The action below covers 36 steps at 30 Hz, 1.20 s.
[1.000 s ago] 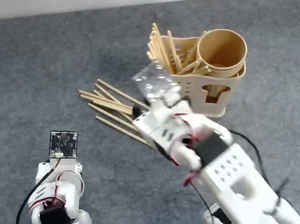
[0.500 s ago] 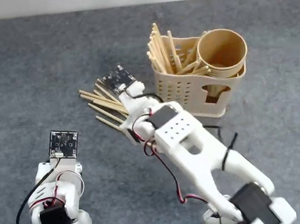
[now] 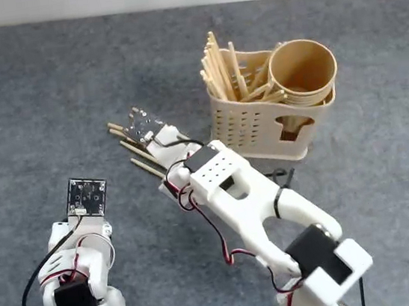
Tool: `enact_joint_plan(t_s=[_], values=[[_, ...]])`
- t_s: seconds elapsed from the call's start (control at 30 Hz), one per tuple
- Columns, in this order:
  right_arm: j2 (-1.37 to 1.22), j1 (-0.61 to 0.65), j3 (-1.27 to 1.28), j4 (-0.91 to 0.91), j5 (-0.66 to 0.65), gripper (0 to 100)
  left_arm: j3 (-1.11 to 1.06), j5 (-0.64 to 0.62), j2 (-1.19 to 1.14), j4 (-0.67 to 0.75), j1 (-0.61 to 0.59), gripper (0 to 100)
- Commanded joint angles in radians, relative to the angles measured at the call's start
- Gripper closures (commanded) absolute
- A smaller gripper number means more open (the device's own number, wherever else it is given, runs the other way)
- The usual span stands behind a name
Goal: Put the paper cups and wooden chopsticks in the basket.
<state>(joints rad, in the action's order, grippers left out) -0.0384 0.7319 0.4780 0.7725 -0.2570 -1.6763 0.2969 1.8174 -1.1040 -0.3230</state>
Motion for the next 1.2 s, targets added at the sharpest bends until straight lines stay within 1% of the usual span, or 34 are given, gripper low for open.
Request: enact_joint_plan(t_s=[0.0,0.17,0.97,1.1,1.17], values=[[-0.018,-0.002,-0.054,-0.047,-0.017,89.4,-0.019,0.005,0.012,0.0,-0.01,91],[-0.071,-0.007,-0.054,-0.09,-0.017,89.4,-0.019,0.005,0.012,0.0,-0.01,91],[-0.093,0.002,-0.048,-0.084,-0.018,89.7,-0.019,0.006,0.012,0.0,-0.01,91],[-0.163,0.022,-0.076,-0.03,-0.018,89.8,-0.019,0.006,0.012,0.0,-0.01,91],[-0.183,0.03,-0.134,0.035,-0.018,93.3,-0.019,0.006,0.012,0.0,-0.01,91]])
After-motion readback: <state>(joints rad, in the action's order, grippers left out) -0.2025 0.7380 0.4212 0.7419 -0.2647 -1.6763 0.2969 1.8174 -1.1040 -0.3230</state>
